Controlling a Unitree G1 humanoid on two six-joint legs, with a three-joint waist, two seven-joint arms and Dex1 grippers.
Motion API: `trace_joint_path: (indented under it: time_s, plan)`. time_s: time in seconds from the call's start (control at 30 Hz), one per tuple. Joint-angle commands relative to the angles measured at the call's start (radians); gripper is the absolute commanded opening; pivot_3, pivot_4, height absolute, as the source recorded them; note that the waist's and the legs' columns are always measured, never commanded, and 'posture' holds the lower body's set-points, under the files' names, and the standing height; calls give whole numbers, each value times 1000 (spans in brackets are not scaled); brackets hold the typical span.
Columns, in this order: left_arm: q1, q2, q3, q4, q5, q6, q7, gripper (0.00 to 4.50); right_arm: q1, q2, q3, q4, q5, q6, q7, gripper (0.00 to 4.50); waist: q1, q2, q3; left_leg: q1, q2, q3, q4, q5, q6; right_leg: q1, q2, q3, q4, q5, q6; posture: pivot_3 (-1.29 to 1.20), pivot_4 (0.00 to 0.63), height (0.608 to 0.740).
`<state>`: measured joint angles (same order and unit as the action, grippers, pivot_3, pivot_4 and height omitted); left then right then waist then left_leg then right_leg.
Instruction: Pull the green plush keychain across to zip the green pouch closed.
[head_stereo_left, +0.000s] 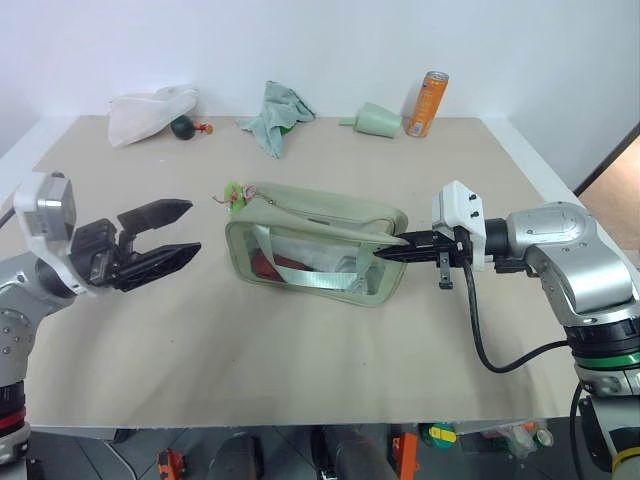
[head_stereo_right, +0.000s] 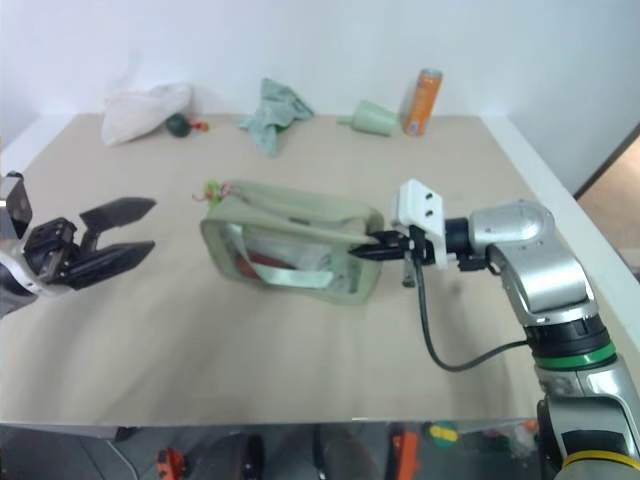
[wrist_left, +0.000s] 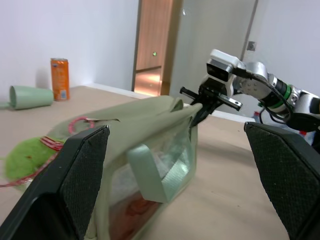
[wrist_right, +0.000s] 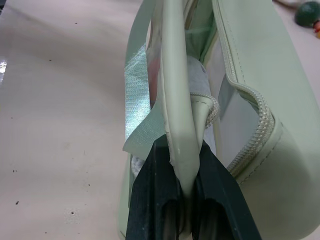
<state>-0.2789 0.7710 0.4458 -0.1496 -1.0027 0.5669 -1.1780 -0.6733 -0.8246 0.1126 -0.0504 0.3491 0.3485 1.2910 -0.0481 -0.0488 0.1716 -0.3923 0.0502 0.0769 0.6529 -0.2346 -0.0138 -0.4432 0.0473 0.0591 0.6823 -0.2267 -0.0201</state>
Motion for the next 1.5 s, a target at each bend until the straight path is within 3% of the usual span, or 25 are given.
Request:
trace_joint_path:
  time_s: [0.03,0.5,0.7,0.97,1.13,1.5]
  plan:
    - [-20,18,41,6,-16,-2,6,4500,-44,-10,-7,24,-11,-47,39,21,0,0,0,0,0,0,0,0,0,0,0,0,0,0,0,0,150,740]
    - [-29,19,72,55,-25,33,52,4500,-86,-7,-20,87,-9,-73,96,21,1,0,0,0,0,0,0,0,0,0,-1,0,0,0,0,0,150,740]
    - [-44,22,-17,143,102,33,128,4500,-71,-6,-32,52,20,-36,100,21,1,0,0,0,0,0,0,0,0,0,0,0,0,0,0,0,150,740]
    - [-163,-79,-132,220,194,72,278,4500,-59,5,-17,28,14,-11,68,21,2,0,0,-1,0,0,0,0,0,0,-1,0,0,0,0,0,150,740]
    - [-275,-168,-142,298,191,103,353,4500,-44,4,-20,2,15,1,53,21,0,0,0,-1,0,0,0,0,0,0,0,0,0,1,0,0,150,740]
    - [-341,-235,-183,423,254,117,363,4500,3,-13,-45,-60,19,33,14,21,0,0,0,0,0,0,0,0,0,0,0,0,0,1,0,0,150,740]
